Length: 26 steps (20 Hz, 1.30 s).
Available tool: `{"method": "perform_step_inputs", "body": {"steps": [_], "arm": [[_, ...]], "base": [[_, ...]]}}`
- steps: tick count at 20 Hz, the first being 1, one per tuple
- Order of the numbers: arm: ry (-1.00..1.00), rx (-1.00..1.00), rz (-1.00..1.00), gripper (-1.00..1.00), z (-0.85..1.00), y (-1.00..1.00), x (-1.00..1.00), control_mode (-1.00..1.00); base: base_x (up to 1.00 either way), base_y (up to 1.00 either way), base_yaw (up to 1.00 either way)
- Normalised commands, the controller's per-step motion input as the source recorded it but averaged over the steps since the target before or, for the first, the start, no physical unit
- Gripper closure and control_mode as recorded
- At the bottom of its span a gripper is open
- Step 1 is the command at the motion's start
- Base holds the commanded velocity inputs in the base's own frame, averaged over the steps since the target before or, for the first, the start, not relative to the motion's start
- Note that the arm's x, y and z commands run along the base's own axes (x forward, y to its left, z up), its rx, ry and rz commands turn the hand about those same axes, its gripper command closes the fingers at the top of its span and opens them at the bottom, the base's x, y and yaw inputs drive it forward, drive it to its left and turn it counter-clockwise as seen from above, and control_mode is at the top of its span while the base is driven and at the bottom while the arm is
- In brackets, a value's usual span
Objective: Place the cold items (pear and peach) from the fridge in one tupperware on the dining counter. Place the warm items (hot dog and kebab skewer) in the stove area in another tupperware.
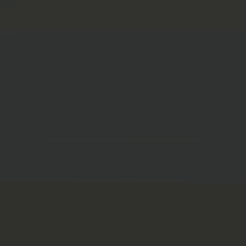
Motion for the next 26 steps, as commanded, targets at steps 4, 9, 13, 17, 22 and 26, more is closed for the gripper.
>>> {"method": "perform_step_inputs", "body": {"steps": [4, 9, 13, 17, 22, 26], "arm": [[0.06, 0.01, -0.45, -1.00, 0.51, 0.36, -1.00, -1.00], [0.10, 0.04, -0.56, -1.00, 0.36, 0.20, -0.90, -1.00], [0.00, 0.15, -0.59, -1.00, 0.40, 0.06, -1.00, -1.00], [-0.09, 0.13, -0.42, -1.00, 0.12, -0.04, -1.00, -1.00], [-0.16, 0.03, -0.17, -1.00, 0.12, -0.04, -1.00, -1.00], [-0.08, -0.10, -0.03, -1.00, 0.08, 0.09, -0.82, -1.00]], "base": [[0.00, 0.00, 0.00], [0.00, 0.00, 0.00], [0.00, 0.00, 0.00], [0.00, 0.00, 0.00], [0.00, 0.00, 0.00], [0.00, 0.00, 0.00]]}}
